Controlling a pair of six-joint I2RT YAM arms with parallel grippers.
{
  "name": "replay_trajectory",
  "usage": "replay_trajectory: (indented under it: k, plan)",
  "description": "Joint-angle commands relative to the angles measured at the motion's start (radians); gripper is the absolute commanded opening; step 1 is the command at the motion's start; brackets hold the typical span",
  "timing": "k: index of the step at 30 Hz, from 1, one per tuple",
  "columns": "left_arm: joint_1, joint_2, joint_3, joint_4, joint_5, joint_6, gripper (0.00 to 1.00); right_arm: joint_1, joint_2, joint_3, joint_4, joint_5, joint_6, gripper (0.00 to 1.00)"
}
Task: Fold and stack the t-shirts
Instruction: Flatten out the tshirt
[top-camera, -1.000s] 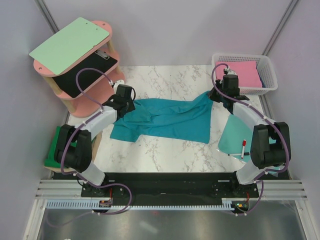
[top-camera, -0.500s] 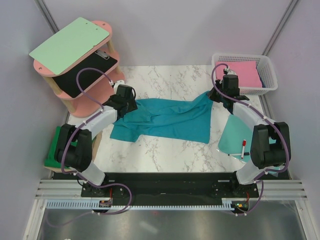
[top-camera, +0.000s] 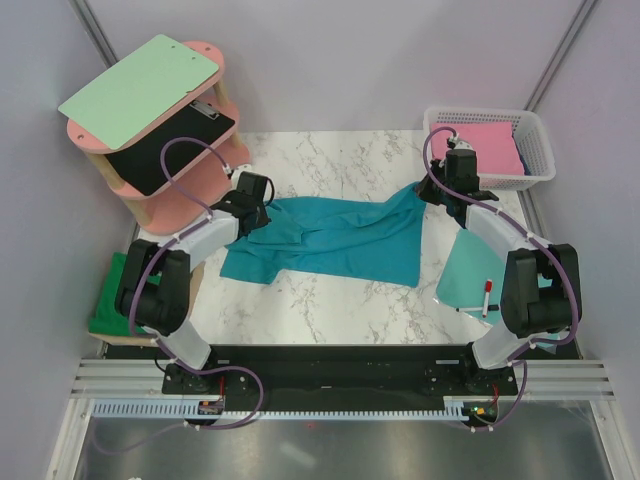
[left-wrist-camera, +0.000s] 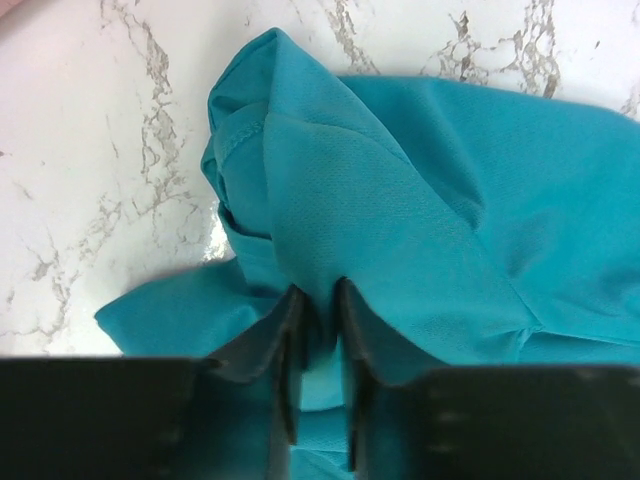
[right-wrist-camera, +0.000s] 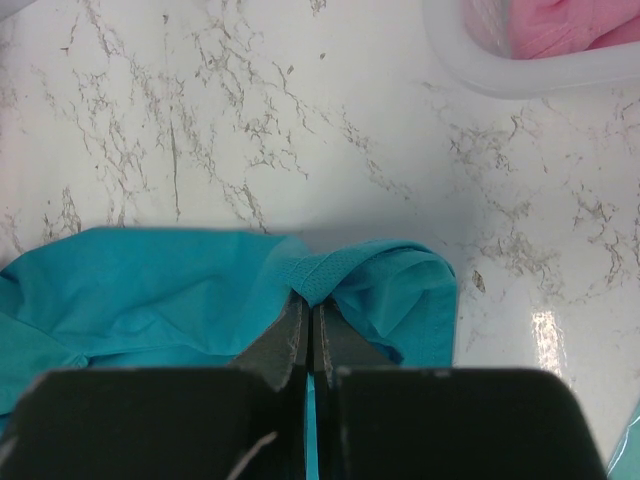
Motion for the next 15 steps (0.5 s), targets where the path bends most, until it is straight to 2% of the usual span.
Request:
replay_trajectory:
  k: [1,3,8,15]
  plan:
    - [0.004,0.004,0.035,0.013,-0.028,0.009,0.15,-0.002,0.006,-0.002,0.03,-0.014,-0.004,0.0]
    - [0.005,-0.024,0.037,-0.001,-0.028,0.007,0.02,-0.001,-0.003,-0.004,0.03,-0.016,-0.004,0.0]
    - [0.005,-0.153,0.041,-0.047,-0.05,0.021,0.02,-0.002,-0.049,-0.002,0.007,-0.026,-0.009,0.0]
    - [0.005,-0.358,0.149,-0.17,-0.057,0.053,0.02,-0.002,-0.156,0.021,-0.053,-0.035,-0.012,0.0]
